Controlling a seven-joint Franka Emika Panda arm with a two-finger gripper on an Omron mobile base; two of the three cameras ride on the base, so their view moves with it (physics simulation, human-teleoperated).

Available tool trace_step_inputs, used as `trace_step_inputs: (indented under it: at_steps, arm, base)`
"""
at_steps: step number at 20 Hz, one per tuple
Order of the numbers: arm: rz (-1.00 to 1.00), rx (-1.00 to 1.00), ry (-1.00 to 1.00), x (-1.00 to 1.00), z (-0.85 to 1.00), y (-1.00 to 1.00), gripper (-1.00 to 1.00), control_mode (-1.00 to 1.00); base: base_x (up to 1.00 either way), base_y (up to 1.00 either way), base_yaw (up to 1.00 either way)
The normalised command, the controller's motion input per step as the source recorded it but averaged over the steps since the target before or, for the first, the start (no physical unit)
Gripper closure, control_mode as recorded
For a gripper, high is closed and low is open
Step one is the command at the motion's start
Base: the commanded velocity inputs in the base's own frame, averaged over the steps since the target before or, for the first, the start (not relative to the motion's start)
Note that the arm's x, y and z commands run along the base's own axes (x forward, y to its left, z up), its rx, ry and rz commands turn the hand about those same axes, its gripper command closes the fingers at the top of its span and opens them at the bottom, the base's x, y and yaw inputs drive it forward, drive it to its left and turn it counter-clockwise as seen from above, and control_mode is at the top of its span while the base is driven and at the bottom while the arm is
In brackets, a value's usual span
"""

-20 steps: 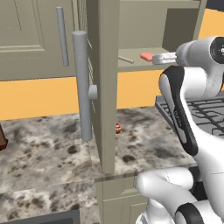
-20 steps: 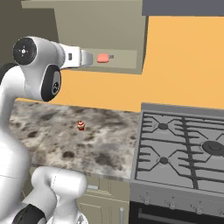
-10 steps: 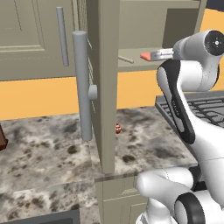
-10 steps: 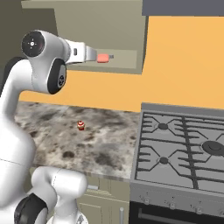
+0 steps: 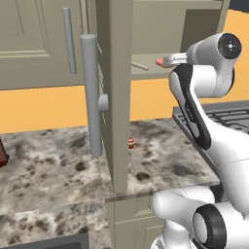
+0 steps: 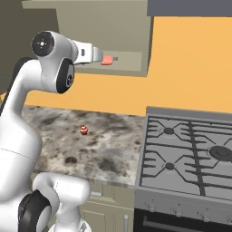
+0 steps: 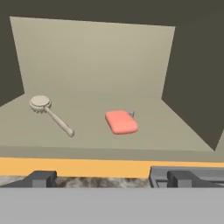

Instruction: Pick the dish brush and bar soap from the cabinet and place them on the counter.

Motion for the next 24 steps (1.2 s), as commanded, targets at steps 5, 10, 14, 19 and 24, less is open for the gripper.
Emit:
trace_step_inputs:
  at_steps: [5, 10, 14, 19, 24]
  arm:
    - [0.0, 0.0, 0.03, 0.24, -0.1, -0.01, -1.0, -1.0]
    - [0.0, 0.0, 0.04, 0.26, -0.01, -0.05, -1.0, -1.0]
    - [0.0, 0.0, 0.02, 0.28, 0.0, -0.05, -1.0, -1.0]
    - [0.0, 0.0, 0.04, 0.26, -0.03, -0.07, -1.0, -1.0]
    - [0.0, 0.0, 0.02, 0.24, -0.04, -0.05, -1.0, -1.0]
  base:
    - [0.0, 0.0, 0.0]
    - [0.0, 0.0, 0.0]
    - [0.0, 0.0, 0.0]
    - [0.0, 0.0, 0.0]
    - [0.0, 0.0, 0.0]
